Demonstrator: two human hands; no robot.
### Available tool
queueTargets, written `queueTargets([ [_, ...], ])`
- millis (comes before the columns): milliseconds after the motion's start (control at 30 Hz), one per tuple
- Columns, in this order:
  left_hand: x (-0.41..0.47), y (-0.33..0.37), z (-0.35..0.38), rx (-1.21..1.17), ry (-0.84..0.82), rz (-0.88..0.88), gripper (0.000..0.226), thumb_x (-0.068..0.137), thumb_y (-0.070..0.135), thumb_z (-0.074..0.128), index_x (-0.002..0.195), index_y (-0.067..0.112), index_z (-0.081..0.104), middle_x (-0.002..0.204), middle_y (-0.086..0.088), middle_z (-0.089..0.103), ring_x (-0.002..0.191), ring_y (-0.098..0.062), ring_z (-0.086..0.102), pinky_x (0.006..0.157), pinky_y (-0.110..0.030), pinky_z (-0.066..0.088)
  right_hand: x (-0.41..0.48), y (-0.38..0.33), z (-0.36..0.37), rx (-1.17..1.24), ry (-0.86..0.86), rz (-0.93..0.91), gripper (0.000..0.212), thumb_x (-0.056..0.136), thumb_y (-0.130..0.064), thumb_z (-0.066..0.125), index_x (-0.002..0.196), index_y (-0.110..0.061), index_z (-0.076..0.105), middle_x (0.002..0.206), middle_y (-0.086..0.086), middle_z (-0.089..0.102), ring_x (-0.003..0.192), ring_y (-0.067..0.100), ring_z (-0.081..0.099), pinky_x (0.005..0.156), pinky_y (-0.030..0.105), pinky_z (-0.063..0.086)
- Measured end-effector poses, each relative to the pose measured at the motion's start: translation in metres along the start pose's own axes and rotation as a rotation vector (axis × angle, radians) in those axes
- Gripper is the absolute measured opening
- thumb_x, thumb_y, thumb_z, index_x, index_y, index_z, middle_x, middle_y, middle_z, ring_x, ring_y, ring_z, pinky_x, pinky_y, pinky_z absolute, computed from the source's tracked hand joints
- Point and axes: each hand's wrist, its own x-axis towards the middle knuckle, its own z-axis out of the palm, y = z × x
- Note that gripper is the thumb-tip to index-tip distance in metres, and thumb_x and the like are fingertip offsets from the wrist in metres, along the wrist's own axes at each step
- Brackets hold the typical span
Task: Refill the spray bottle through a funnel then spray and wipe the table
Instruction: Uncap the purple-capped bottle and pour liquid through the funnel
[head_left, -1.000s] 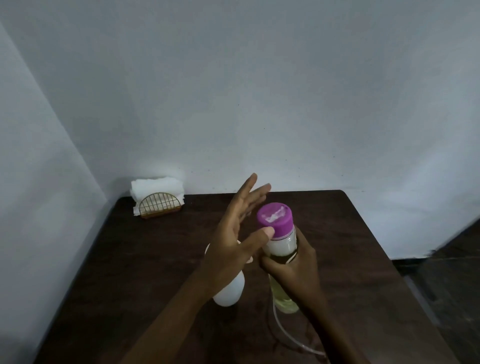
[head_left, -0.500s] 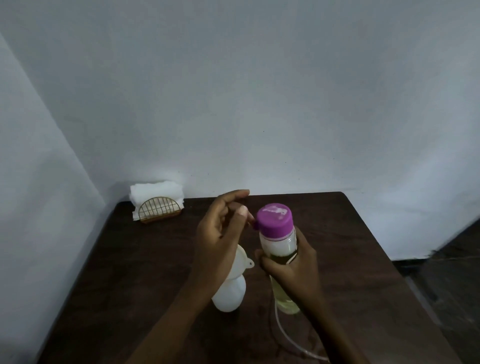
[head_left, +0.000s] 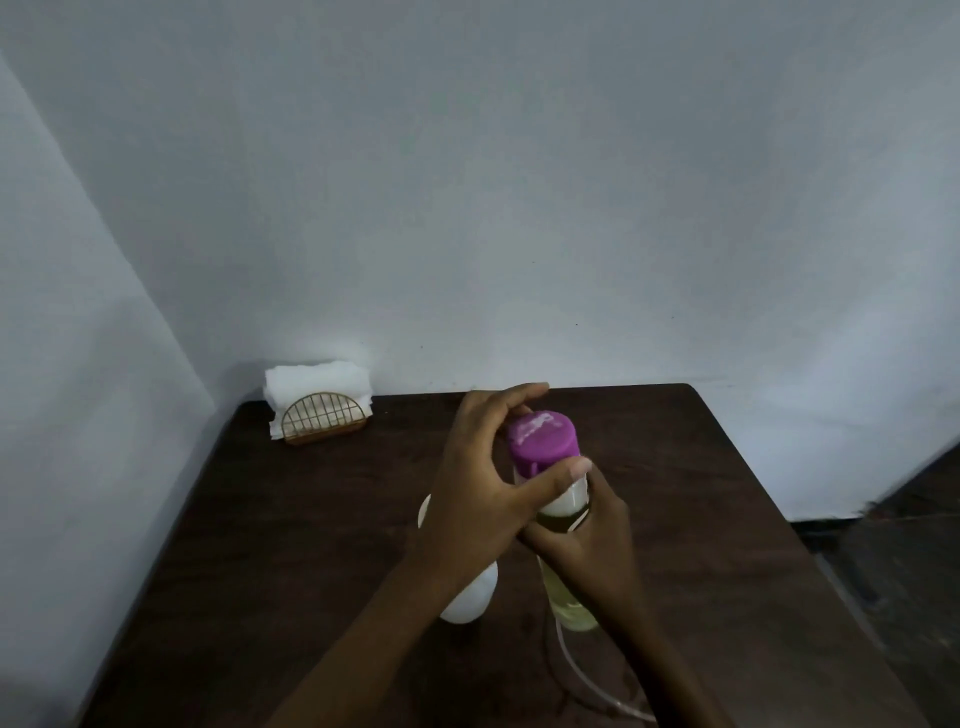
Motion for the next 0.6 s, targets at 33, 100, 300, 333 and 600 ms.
queueTargets([
  [33, -0.001, 0.001, 0.001, -0.007, -0.013, -0.014, 0.074, 0.061, 0.055, 0.069, 0.126, 0.037, 0.04, 0.118, 0.012, 0.047, 0.109, 0.0, 0.05, 0.085, -0.012, 0.045, 0.0, 0.0, 0.001, -0.001, -0.004, -0.004, 0.047, 0.063, -0.025, 0.076, 0.106, -0.014, 0.059, 0.091, 0.005, 0.07, 0.081, 0.015, 0.069, 0.069, 0.023, 0.055],
  [100, -0.002, 0.002, 0.002, -0.118, -0.116, -0.045, 0.091, 0.06, 0.057, 0.07, 0.137, 0.036, 0.028, 0.132, 0.012, 0.04, 0.119, 0.002, 0.044, 0.088, -0.01, 0.043, 0.0, 0.0, 0.001, -0.03, -0.008, -0.017, 0.045, 0.065, -0.026, 0.076, 0.106, -0.014, 0.06, 0.09, 0.005, 0.069, 0.083, 0.015, 0.068, 0.071, 0.025, 0.056],
  [300, -0.004, 0.003, -0.02, -0.466, -0.236, -0.086, 0.06, 0.085, 0.008, 0.044, 0.14, 0.025, 0.027, 0.137, 0.0, 0.051, 0.127, -0.012, 0.047, 0.096, -0.022, 0.044, -0.001, 0.001, 0.0, -0.037, 0.02, 0.034, 0.043, 0.056, -0.032, 0.075, 0.095, -0.023, 0.06, 0.083, 0.009, 0.068, 0.072, 0.018, 0.067, 0.065, 0.03, 0.057],
  [333, -0.003, 0.002, -0.023, -0.448, -0.217, -0.085, 0.061, 0.082, 0.004, 0.043, 0.139, 0.023, 0.03, 0.133, -0.002, 0.055, 0.125, -0.014, 0.049, 0.097, -0.025, 0.045, -0.001, 0.001, 0.0, -0.041, 0.019, 0.036, 0.043, 0.056, -0.033, 0.075, 0.095, -0.023, 0.06, 0.082, 0.008, 0.068, 0.071, 0.017, 0.067, 0.065, 0.029, 0.057],
  [600, -0.006, -0.007, -0.016, -0.115, -0.061, 0.036, 0.057, 0.075, 0.031, 0.067, 0.129, 0.024, 0.048, 0.121, 0.008, 0.058, 0.114, -0.007, 0.055, 0.09, -0.015, 0.046, -0.002, 0.004, -0.001, -0.014, 0.051, 0.037, 0.045, 0.057, -0.028, 0.074, 0.099, -0.02, 0.061, 0.084, 0.006, 0.07, 0.071, 0.019, 0.069, 0.062, 0.027, 0.056],
])
